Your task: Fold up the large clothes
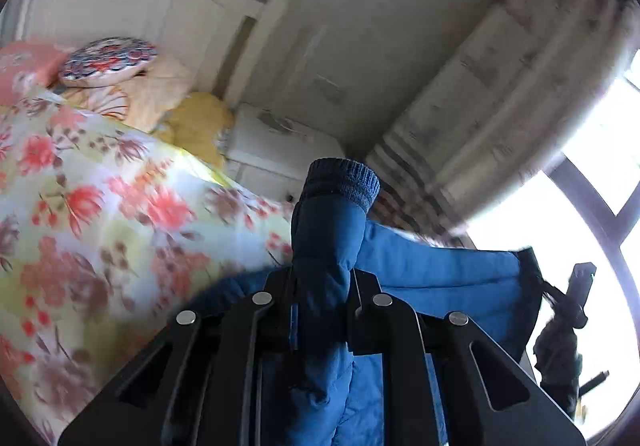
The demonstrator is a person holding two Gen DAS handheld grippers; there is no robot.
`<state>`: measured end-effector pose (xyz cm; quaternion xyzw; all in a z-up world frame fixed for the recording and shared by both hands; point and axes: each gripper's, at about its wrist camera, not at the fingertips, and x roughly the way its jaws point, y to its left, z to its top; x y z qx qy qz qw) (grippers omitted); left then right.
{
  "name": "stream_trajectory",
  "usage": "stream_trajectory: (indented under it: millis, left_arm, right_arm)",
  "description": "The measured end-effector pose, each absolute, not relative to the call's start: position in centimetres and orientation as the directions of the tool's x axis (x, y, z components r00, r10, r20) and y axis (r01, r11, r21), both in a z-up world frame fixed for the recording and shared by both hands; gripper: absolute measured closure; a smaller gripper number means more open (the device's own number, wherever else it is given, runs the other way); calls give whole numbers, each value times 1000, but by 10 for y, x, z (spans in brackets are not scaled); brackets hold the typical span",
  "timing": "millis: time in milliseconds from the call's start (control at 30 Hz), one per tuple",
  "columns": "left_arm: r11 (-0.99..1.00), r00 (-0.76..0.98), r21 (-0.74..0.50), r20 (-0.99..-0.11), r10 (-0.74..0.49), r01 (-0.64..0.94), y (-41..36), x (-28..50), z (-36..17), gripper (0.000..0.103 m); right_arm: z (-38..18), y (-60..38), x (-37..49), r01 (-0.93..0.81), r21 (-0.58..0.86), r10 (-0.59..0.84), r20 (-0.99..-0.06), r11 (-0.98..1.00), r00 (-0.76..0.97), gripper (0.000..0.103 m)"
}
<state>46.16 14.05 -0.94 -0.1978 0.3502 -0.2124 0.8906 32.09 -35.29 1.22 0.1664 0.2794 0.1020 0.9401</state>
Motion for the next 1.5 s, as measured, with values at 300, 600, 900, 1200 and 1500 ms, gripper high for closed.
stream_trajectory:
  millis: [300, 600, 900, 1200, 1500]
  left_arm:
    - [906, 554, -423, -749, -365, 25, 116, 532, -154, 85]
    - [932, 566, -360, -759, -321, 45, 108, 534, -139, 78]
    - [981, 771, -184, -632, -74, -56, 110, 504, -89, 10]
    - [987, 696, 21, -711, -100, 162, -30, 514, -69, 4]
    - [978, 574, 81, -818, -46, 194, -67, 535, -147, 4]
  right_arm:
    - [-144, -373, 405, 217, 456, 230, -738, 863, 634, 95]
    - [-113, -373, 398, 178, 459, 206, -668, 870, 716, 95]
    - [-105, -357, 389, 200, 296, 92, -740, 934, 667, 44]
    - [-52, -244, 417, -50, 152, 144, -698, 987, 702, 42]
    - [-115, -176, 455, -138, -5, 75, -817, 990, 572, 46]
